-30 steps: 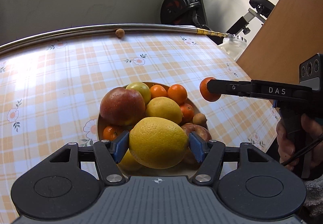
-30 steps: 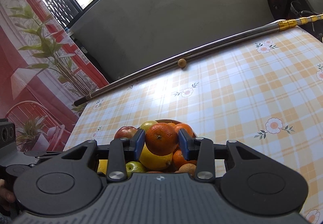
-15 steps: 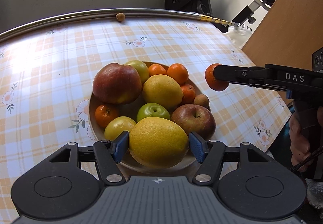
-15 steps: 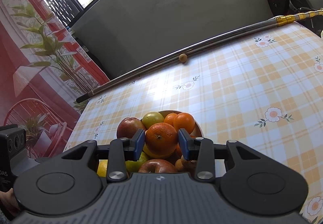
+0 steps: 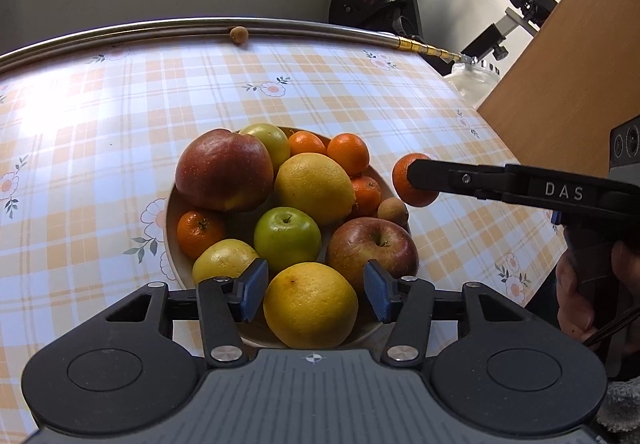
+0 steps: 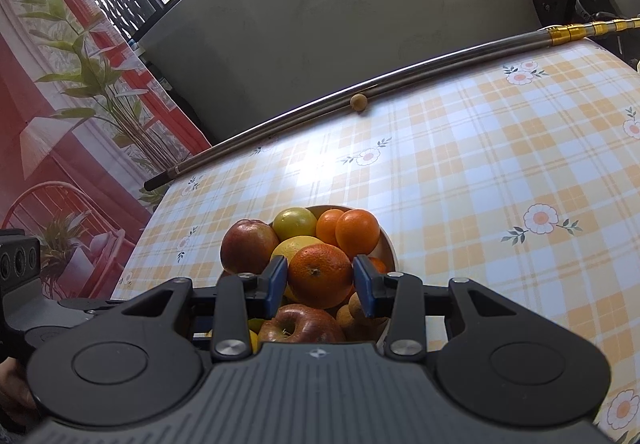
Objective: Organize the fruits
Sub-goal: 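Carry the lemon and orange onto the plate and open both tools, then close the right tool on the last small brown fruit by the rod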
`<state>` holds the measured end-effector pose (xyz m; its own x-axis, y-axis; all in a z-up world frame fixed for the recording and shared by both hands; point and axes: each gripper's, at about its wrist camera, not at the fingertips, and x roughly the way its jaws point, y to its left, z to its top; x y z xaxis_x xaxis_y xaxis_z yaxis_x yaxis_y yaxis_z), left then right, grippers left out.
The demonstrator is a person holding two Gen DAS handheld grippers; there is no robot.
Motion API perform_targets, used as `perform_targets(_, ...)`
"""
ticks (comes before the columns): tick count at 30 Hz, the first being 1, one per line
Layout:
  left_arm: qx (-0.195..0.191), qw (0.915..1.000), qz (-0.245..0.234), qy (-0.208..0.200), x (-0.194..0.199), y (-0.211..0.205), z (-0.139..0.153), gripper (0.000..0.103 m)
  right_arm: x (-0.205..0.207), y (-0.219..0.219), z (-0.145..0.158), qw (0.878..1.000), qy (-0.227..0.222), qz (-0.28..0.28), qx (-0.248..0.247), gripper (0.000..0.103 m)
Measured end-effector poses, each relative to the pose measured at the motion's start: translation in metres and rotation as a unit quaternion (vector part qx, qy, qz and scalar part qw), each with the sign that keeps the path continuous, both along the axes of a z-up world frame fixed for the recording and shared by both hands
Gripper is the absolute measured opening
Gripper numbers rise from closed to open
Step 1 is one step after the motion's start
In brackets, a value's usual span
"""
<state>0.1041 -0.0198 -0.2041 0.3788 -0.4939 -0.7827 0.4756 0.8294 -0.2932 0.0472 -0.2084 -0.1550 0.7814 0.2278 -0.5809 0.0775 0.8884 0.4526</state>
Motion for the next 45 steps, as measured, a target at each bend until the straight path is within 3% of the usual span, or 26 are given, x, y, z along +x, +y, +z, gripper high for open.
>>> perform_targets(5,-0.014,0.9980,0.049,-0.037,0.006,0.021,0.021,0.062,0.009,0.006,-0.001,1.000,0.010,0.023,-0.009,0.039)
perform_targets(12,0.001,0.9865,0.136,-0.091,0.026,0.048,0.044,0.071,0.037,0.039,-0.001,0.996,0.017,0.075,-0.038,0.039)
perform_targets(21,0.006,0.9817,0.165,-0.094,0.034,0.063,0.044,0.071,0.072,0.076,-0.004,0.988,0.035,0.126,-0.088,0.040)
perform_targets(28,-0.003,0.9802,0.176,-0.090,0.037,0.078,0.048,0.071,0.070,0.077,0.006,0.985,0.038,0.126,-0.109,0.041)
perform_targets(33,-0.020,0.9773,0.186,-0.100,0.044,0.088,0.068,0.071,0.068,0.060,0.031,0.988,0.013,0.108,-0.105,0.041)
perform_targets(39,-0.038,0.9673,0.214,-0.130,0.057,0.095,0.098,0.075,0.080,0.031,0.062,0.991,-0.015,0.077,-0.110,0.041)
perform_targets(45,-0.031,0.9617,0.237,-0.134,0.081,0.081,0.096,0.076,0.107,0.008,0.066,0.990,-0.024,0.055,-0.131,0.041)
